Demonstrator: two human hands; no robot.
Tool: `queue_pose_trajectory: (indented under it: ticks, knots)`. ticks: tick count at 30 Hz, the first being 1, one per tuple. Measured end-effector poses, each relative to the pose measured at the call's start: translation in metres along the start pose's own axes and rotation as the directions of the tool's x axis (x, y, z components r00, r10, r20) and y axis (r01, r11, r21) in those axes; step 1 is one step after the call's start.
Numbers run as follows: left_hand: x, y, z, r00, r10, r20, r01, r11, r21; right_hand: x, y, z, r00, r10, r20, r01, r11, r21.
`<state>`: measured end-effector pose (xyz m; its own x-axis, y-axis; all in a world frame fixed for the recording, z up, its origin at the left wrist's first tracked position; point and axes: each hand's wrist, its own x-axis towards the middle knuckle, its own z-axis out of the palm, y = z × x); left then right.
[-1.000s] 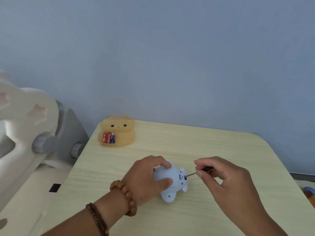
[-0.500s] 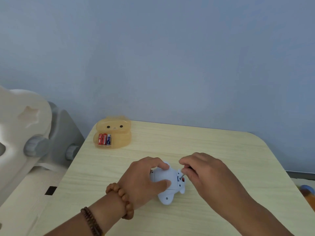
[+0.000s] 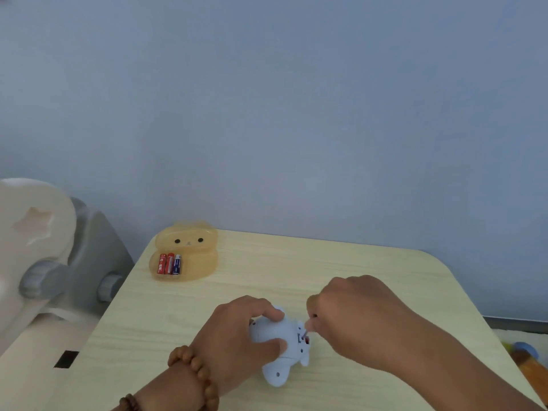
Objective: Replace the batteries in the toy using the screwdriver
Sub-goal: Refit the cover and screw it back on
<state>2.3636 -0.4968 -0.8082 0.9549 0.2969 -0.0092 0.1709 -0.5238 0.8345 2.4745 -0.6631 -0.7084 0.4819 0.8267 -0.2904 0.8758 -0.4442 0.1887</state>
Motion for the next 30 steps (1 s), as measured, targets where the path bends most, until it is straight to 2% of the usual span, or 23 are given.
queue_pose_trajectory:
  ticks: [4, 6, 8, 16, 22, 30]
  knots:
    - [0.001, -0.001, -0.001, 1.0, -0.016, 0.001, 0.016, 1.0, -0.024, 0.0, -0.002, 0.008, 0.999, -0.003, -0.035, 0.003, 1.0, 0.007]
    - [0.001, 0.0, -0.002, 0.999, -0.04, 0.017, 0.041, 0.997, -0.062, -0.003, -0.003, 0.012, 0.995, -0.008, -0.101, 0.019, 0.995, 0.102]
    - [0.0, -0.001, -0.003, 0.998, -0.05, 0.026, 0.052, 0.996, -0.07, -0.005, -0.002, 0.012, 0.996, 0.01, -0.088, 0.004, 0.988, 0.155]
    - [0.001, 0.0, -0.003, 0.997, -0.063, 0.052, 0.068, 0.993, -0.096, 0.002, 0.0, 0.012, 0.993, -0.022, -0.12, 0.026, 0.999, 0.03]
    - [-0.001, 0.001, -0.005, 0.997, -0.067, 0.038, 0.07, 0.993, -0.096, -0.002, -0.003, 0.008, 0.998, 0.003, -0.065, 0.001, 0.997, 0.075]
    - [0.001, 0.004, -0.004, 0.997, -0.053, 0.056, 0.057, 0.997, -0.06, 0.005, -0.002, 0.011, 0.998, 0.012, -0.067, -0.012, 1.0, -0.003]
